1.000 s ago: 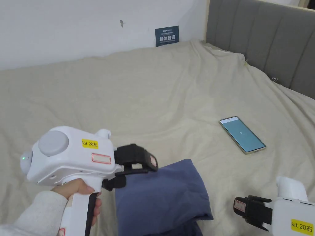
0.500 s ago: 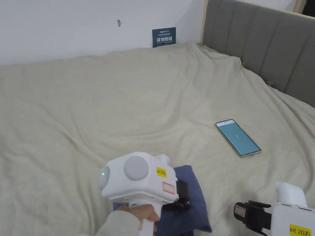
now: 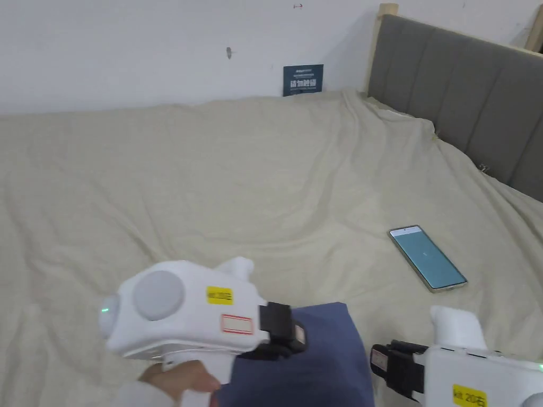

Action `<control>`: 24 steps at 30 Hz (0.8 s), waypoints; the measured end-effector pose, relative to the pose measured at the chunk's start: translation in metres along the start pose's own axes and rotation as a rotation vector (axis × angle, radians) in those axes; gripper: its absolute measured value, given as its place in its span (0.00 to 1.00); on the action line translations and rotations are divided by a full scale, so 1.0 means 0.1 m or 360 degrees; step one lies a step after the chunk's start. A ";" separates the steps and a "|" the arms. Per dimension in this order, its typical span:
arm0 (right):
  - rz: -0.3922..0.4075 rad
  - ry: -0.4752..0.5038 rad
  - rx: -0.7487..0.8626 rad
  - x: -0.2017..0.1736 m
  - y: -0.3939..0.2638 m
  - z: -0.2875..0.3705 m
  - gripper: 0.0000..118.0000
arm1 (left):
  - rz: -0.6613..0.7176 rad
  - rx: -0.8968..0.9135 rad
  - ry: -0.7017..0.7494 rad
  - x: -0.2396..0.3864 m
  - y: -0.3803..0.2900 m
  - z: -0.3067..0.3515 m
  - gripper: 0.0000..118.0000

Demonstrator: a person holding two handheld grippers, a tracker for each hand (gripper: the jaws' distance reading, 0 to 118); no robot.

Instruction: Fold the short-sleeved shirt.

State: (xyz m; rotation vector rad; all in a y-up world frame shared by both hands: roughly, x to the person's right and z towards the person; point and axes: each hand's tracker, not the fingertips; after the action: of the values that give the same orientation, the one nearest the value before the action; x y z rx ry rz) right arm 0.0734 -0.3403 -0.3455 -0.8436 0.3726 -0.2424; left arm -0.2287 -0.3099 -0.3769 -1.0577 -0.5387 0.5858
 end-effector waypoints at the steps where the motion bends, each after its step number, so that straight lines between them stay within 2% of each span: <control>1: 0.0054 0.0002 -0.0015 -0.11 0.02 -0.09 0.00 | 0.0069 0.0044 -0.0004 -0.15 -0.02 0.17 0.06; 4: 0.0119 0.0013 -0.0061 -0.39 0.10 -0.41 0.00 | 0.0159 0.0144 0.0093 -0.54 -0.09 0.52 0.06; 6: 0.0266 -0.0091 -0.0080 -0.55 0.10 -0.65 0.00 | 0.0246 0.0170 0.0120 -0.75 -0.16 0.62 0.06; 8: 0.0345 -0.0208 -0.0134 -0.62 0.05 -0.88 0.00 | 0.0272 0.0205 0.0038 -0.89 -0.23 0.67 0.07; 9: 0.0348 -0.0243 -0.0158 -0.63 0.02 -0.93 0.00 | 0.0306 0.0231 -0.0041 -0.94 -0.25 0.69 0.22; 11: 0.0297 -0.0209 -0.0122 -0.58 -0.01 -0.93 0.00 | 0.0321 0.0234 -0.0132 -1.01 -0.24 0.59 0.79; 12: 0.0267 -0.0185 -0.0114 -0.53 -0.01 -0.91 0.00 | 0.0320 0.0208 -0.0113 -1.02 -0.23 0.50 1.00; 16: 0.0181 -0.0136 -0.0140 -0.40 0.02 -0.85 0.00 | 0.0321 0.0112 -0.0131 -1.04 -0.10 0.16 1.00; 17: 0.0176 -0.0124 -0.0134 -0.38 0.02 -0.84 0.00 | 0.0354 0.0027 -0.0123 -1.03 -0.09 0.08 1.00; 21: 0.0143 -0.0106 -0.0136 -0.37 0.01 -0.83 0.00 | 0.0481 -0.0194 -0.0332 -1.05 -0.09 -0.32 0.99; 22: 0.0141 -0.0104 -0.0140 -0.36 0.02 -0.83 0.00 | 0.0510 -0.0226 -0.0291 -1.04 -0.14 -0.38 0.99; 24: 0.0138 -0.0100 -0.0143 -0.37 0.01 -0.82 0.00 | 0.0443 -0.0213 -0.0328 -0.97 -0.16 -0.47 0.99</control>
State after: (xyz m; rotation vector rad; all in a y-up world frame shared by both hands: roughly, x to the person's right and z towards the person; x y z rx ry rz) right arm 0.0058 -0.3825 -0.3881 -0.9190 0.3622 -0.1190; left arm -0.2652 -0.4116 -0.3938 -1.2167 -0.6217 0.9209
